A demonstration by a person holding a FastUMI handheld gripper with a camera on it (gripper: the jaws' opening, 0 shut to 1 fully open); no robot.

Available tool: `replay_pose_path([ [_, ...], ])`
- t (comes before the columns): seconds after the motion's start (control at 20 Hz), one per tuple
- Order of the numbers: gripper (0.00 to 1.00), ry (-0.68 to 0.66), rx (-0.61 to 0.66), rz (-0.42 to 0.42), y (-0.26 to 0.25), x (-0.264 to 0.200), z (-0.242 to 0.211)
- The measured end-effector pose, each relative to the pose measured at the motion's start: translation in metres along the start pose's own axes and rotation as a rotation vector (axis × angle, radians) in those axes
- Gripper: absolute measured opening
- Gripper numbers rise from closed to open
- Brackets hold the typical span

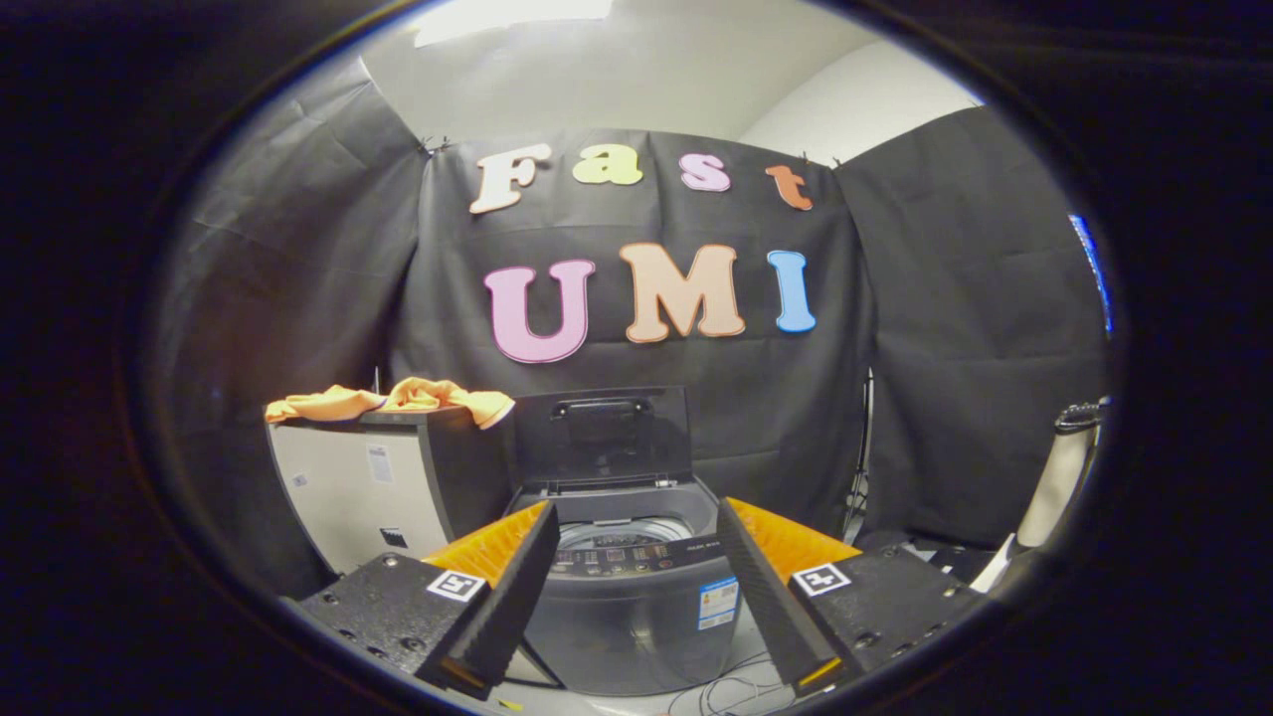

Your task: Put the clothes into the washing machine and then close the washing machine lid.

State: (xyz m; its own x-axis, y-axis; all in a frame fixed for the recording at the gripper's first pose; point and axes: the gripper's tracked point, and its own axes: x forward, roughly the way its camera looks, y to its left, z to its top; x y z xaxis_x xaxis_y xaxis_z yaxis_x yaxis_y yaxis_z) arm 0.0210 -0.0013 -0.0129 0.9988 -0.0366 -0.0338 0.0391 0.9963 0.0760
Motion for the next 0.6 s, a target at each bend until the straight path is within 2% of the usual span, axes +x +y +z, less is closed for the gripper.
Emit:
replay_pose_path([
  [0.3,0.96,-0.001,0.054,0.034,0.037,0.022,0.02],
  [0.6,0.97,-0.009,-0.03,0.114,0.109,0.048,0.066],
])
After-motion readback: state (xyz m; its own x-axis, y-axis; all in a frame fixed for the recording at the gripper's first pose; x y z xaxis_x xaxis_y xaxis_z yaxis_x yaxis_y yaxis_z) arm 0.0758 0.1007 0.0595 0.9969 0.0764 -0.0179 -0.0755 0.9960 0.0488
